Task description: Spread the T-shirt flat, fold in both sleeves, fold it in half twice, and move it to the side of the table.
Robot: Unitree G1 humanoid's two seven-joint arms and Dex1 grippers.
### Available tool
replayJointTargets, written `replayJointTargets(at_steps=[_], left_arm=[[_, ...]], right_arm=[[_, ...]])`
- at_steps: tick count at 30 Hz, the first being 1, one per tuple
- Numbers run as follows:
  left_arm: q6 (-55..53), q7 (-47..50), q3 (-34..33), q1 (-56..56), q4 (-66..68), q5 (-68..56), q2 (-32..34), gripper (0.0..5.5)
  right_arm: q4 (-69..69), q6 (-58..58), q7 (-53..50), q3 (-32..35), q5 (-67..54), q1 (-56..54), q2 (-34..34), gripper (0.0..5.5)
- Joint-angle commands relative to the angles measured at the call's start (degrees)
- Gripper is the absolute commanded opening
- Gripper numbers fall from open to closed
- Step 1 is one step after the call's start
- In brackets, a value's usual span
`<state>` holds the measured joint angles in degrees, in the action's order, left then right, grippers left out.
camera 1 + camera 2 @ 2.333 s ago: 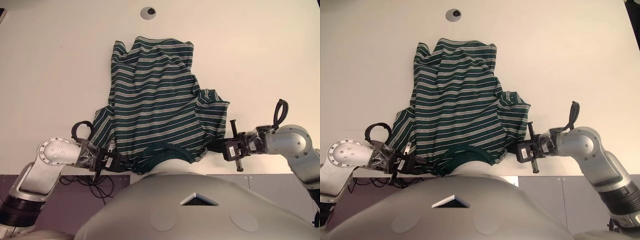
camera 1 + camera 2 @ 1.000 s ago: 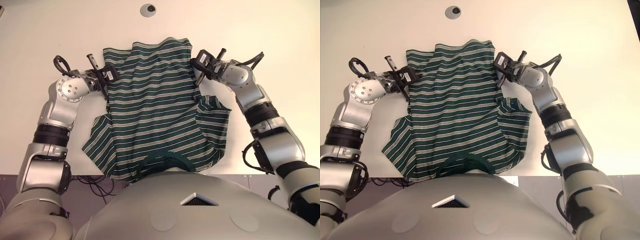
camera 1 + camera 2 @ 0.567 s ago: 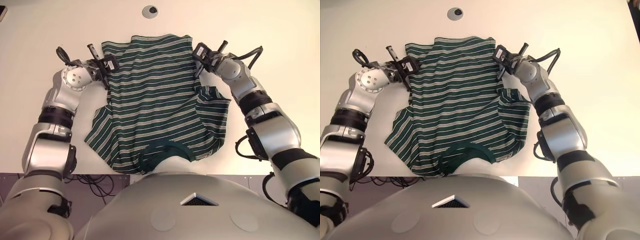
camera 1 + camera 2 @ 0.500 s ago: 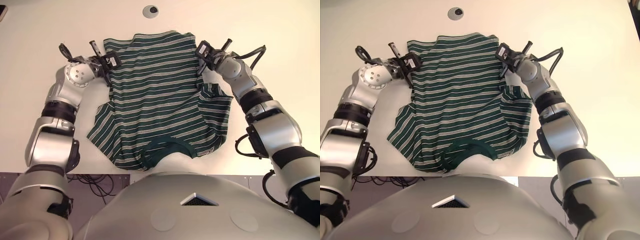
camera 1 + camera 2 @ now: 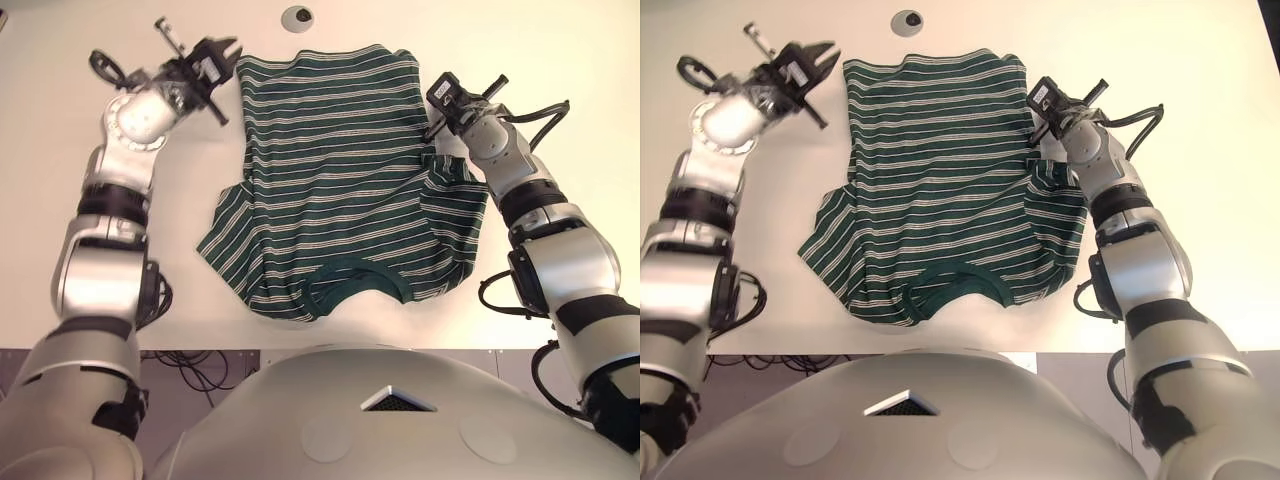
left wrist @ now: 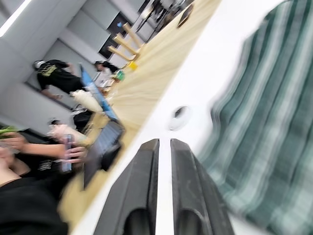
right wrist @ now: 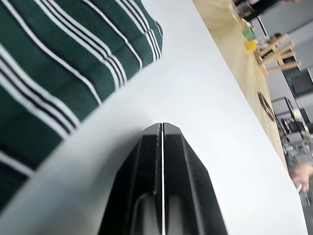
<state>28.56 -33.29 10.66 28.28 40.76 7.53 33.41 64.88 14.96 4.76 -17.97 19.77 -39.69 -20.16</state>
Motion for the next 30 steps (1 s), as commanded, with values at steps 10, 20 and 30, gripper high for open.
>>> replayJointTargets(at_steps=[10,20,30], left_arm=[[-22.69,-30.68,-8.59,-44.23,-45.33,-21.00,22.83,0.35],[-25.12,-29.51,-1.40,-40.22,-41.74,-8.52,23.05,0.35],[-23.00,-30.01,-6.63,-42.59,-36.72,-10.21,27.97,0.35]], right_arm=[[-47.38,1.04,22.59,4.28,-15.51,23.24,-4.25,0.00],[-65.27,-7.67,32.59,4.47,-9.83,37.32,-16.71,0.00],[-64.75,-9.34,32.64,3.54,-1.06,47.36,-23.68,0.00]])
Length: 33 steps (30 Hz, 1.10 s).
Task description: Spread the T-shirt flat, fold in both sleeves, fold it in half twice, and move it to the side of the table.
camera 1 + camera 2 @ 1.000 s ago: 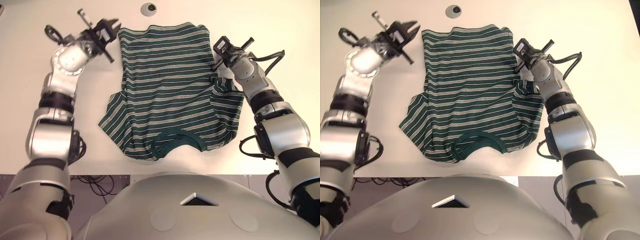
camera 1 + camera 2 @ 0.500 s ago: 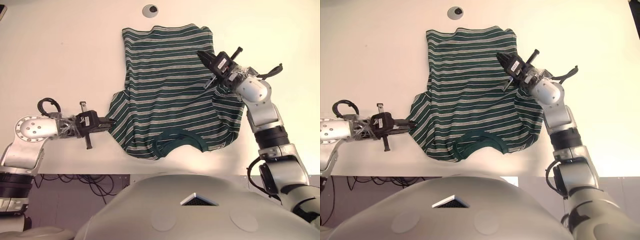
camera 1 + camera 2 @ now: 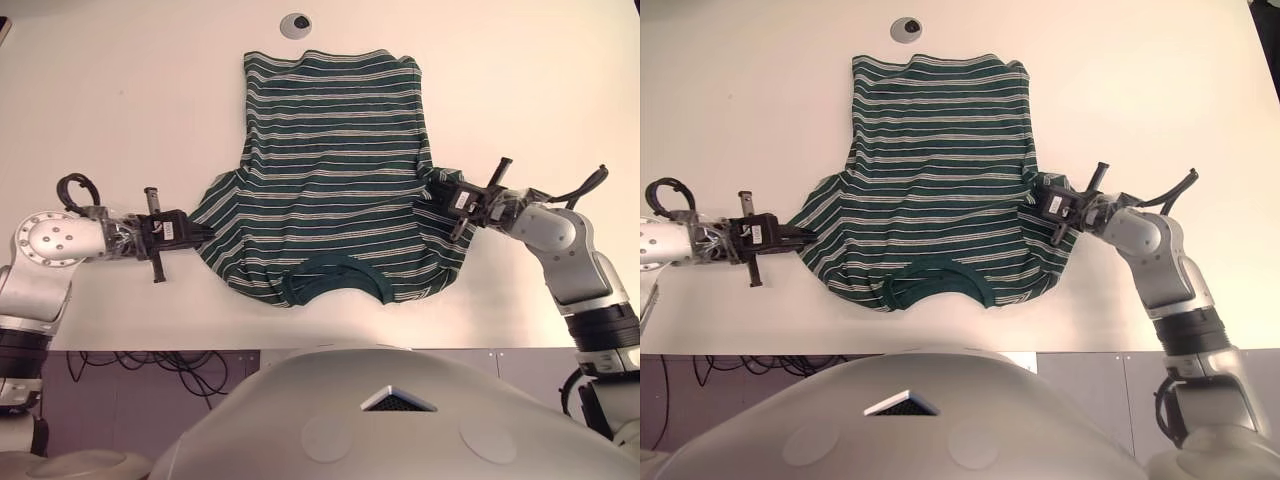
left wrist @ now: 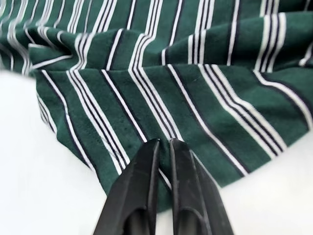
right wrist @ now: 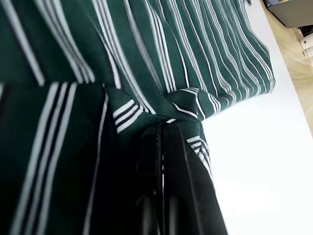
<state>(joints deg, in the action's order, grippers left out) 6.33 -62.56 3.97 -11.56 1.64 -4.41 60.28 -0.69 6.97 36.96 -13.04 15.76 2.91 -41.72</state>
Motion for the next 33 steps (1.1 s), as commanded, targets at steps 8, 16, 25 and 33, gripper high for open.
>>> replayJointTargets(at_steps=[8,16,25,33], left_arm=[[0.10,-0.09,-2.82,-6.09,1.96,-2.65,-1.73,0.35],[-7.51,5.29,-9.05,-2.36,-0.14,-13.94,-11.66,1.22],[-14.84,3.01,-17.87,-5.86,3.80,-20.07,-11.04,1.74],[-14.96,0.23,-17.67,-2.91,13.46,-17.72,-10.39,1.74]], right_arm=[[-0.48,0.32,-0.19,-0.42,1.08,10.42,-1.83,0.00],[-6.57,2.68,-3.99,1.27,-7.01,12.10,5.15,0.00],[-11.61,-0.39,-4.00,6.60,-21.28,13.69,10.72,0.00],[-15.50,-0.07,-1.52,7.52,-28.25,15.27,12.65,0.00]])
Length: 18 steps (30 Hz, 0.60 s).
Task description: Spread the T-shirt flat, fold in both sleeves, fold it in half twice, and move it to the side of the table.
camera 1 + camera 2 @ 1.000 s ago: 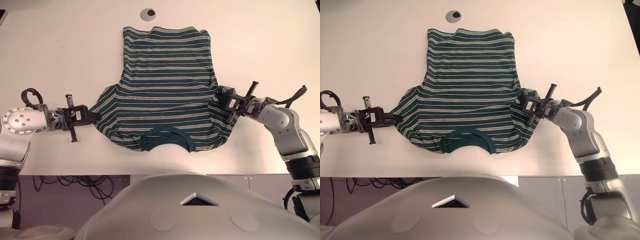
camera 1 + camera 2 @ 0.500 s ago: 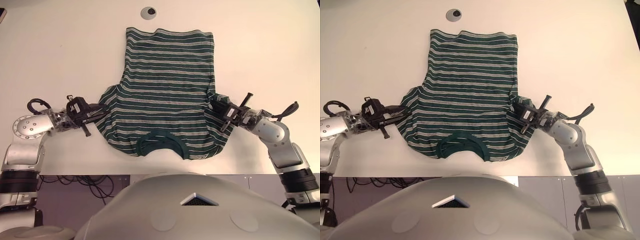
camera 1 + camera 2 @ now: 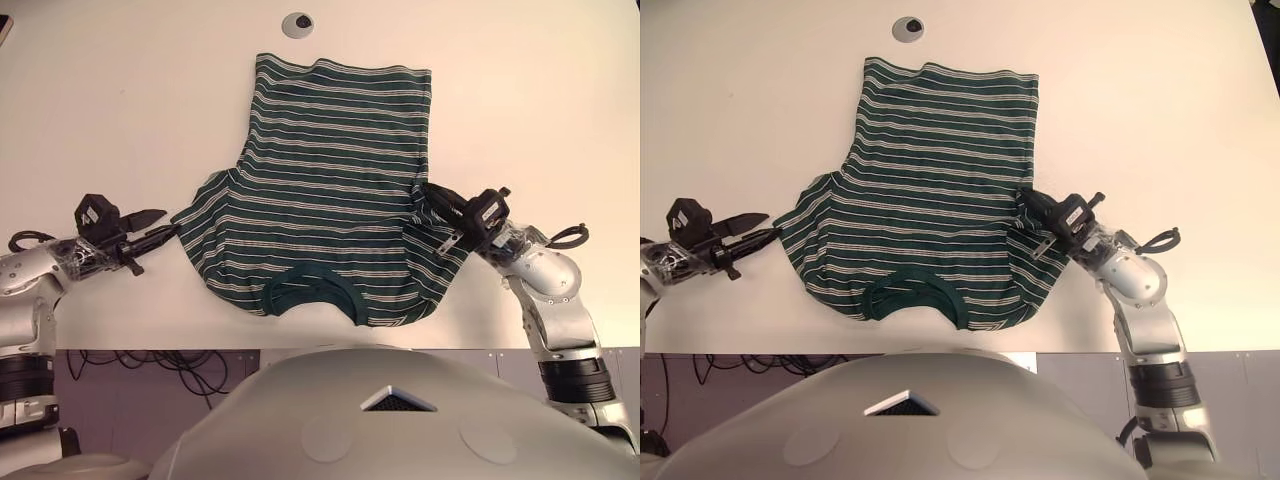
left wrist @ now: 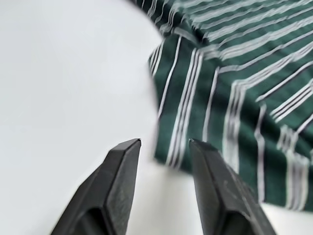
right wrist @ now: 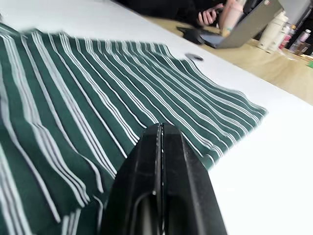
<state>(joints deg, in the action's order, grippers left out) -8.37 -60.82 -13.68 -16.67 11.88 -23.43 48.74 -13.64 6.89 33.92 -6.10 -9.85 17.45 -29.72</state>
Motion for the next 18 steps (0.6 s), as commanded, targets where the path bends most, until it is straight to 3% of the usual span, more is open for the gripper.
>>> replayJointTargets(at_steps=[1,18], left_arm=[[-0.25,-2.18,0.41,2.60,3.89,1.48,1.10,1.74],[-0.60,-8.29,3.61,4.90,5.73,0.99,-1.78,1.59]], right_arm=[[-2.91,0.10,1.69,0.51,-2.99,0.87,0.83,0.00],[-0.18,0.27,0.72,1.17,-0.43,-0.03,2.54,0.00]])
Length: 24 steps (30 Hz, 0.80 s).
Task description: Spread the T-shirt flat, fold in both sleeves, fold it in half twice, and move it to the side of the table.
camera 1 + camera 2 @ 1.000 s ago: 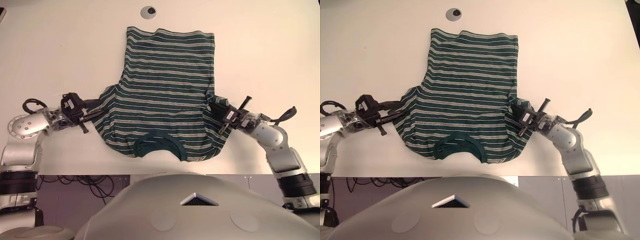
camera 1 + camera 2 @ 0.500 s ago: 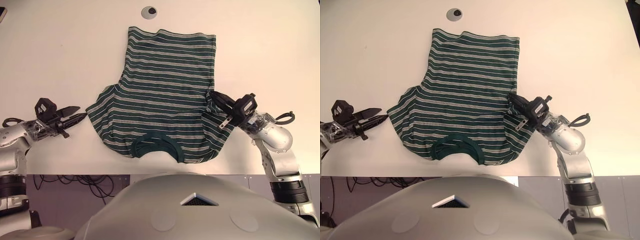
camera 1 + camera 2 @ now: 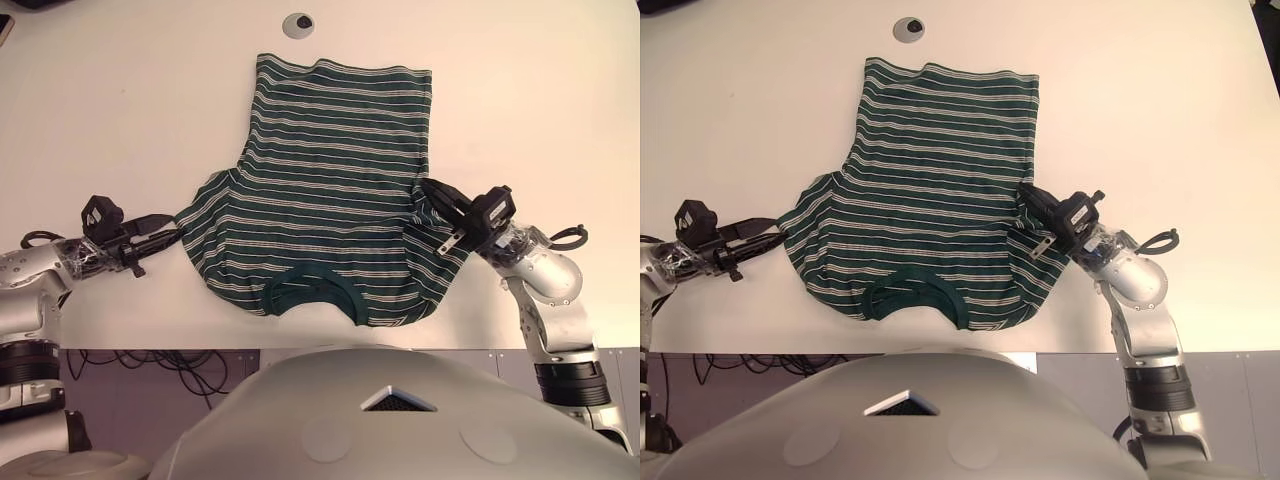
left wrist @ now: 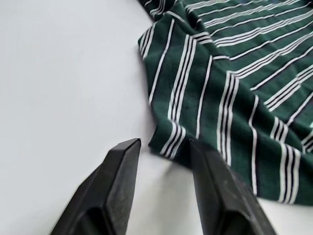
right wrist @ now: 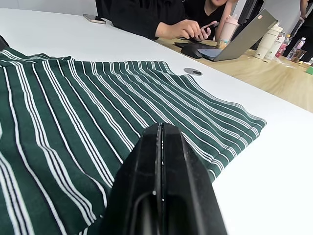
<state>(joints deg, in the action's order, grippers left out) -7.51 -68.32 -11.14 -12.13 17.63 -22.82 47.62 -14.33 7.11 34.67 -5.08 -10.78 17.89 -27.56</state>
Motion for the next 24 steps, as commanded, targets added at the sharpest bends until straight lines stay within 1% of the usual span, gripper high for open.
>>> replayJointTargets(at_steps=[1,9,11,14,17,19,24], left_arm=[[-1.77,-0.89,1.08,0.61,-0.14,0.18,-0.80,1.51],[-3.44,-0.38,1.74,2.85,-0.89,0.28,-1.49,0.20],[-1.14,-0.33,1.15,3.63,-0.48,0.37,-1.91,0.04],[1.13,-2.66,-0.57,2.80,-3.40,-2.45,-2.71,0.04],[2.34,-3.13,-0.36,1.29,-8.27,-3.11,-3.59,0.04],[2.49,-1.80,1.49,0.92,-12.41,-2.35,-4.93,0.04],[0.85,3.70,8.80,2.08,-20.10,1.27,-9.80,0.04]], right_arm=[[0.63,0.08,-0.05,0.15,0.65,-0.49,0.38,0.00],[0.77,0.32,-0.34,-0.07,1.35,-0.22,0.67,0.00],[0.93,0.39,-0.41,0.17,1.40,-0.13,0.85,0.00],[1.20,0.43,-0.30,0.17,1.44,-0.26,0.85,0.00],[0.88,0.42,-0.28,0.54,1.71,0.20,0.30,0.00],[0.56,0.44,-0.23,1.05,1.67,0.92,-0.10,0.00],[0.80,0.34,0.07,1.02,2.24,1.86,-0.44,0.00]])
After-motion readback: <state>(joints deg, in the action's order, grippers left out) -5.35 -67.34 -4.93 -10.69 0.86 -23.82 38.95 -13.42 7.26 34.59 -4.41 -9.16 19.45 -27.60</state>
